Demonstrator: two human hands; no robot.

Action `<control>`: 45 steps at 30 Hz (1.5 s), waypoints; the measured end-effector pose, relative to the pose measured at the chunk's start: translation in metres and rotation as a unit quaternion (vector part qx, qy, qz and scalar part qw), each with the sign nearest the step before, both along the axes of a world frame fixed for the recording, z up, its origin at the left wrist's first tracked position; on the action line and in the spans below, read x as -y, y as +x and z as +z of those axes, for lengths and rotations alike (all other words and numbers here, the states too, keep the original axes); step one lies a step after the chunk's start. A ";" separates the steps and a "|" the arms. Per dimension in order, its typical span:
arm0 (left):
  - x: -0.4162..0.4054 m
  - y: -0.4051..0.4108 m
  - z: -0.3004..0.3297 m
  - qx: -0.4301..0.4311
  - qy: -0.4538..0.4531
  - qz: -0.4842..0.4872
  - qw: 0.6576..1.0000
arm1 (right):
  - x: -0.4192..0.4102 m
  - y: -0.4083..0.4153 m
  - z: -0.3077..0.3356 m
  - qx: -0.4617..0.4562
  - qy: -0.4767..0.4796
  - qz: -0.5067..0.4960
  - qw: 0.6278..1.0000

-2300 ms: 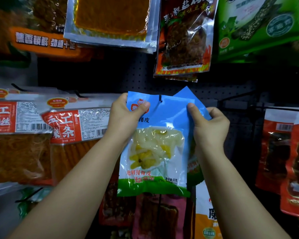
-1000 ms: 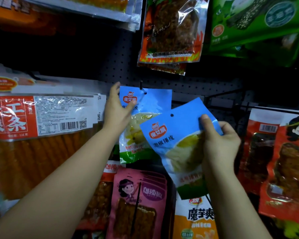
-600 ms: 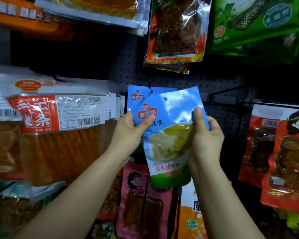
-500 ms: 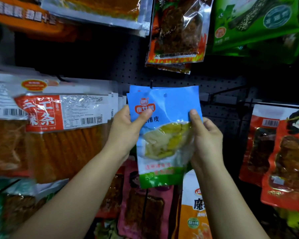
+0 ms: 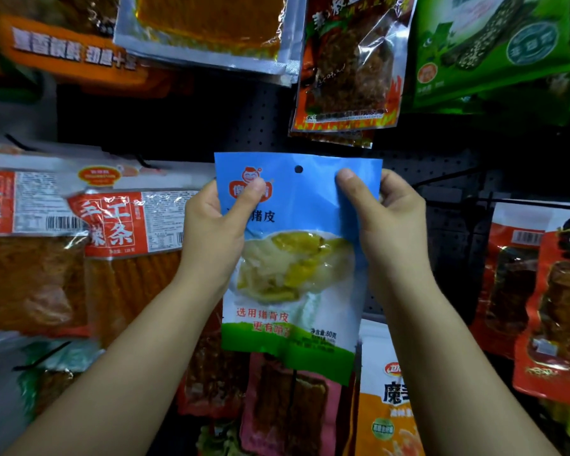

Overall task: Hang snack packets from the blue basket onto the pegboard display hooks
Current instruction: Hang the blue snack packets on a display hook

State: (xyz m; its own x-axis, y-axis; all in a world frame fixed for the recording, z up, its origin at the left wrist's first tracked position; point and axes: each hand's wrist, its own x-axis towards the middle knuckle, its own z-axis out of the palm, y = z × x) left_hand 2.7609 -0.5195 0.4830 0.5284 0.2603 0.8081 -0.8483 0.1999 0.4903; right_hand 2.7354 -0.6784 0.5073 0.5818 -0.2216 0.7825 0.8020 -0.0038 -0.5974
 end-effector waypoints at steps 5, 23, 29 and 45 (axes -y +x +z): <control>-0.001 0.003 0.013 -0.015 0.001 0.005 1.000 | -0.002 0.005 0.010 -0.012 0.006 -0.020 1.000; 0.007 0.050 0.007 -0.108 0.111 0.199 0.968 | 0.013 0.051 -0.036 -0.028 -0.032 -0.084 0.996; 0.020 0.068 -0.012 -0.067 0.162 0.232 0.957 | 0.021 0.072 -0.065 -0.027 -0.160 -0.127 0.979; 0.028 0.122 -0.040 -0.157 0.330 0.267 0.892 | 0.029 0.137 -0.060 -0.078 -0.242 -0.295 0.921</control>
State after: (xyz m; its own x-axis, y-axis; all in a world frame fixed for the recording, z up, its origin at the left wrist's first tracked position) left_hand 2.8831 -0.5474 0.4430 0.6997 0.0640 0.7116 -0.5361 -0.6114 0.5821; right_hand 2.8723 -0.7078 0.4474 0.5851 -0.1824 0.7902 0.4807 -0.7067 -0.5191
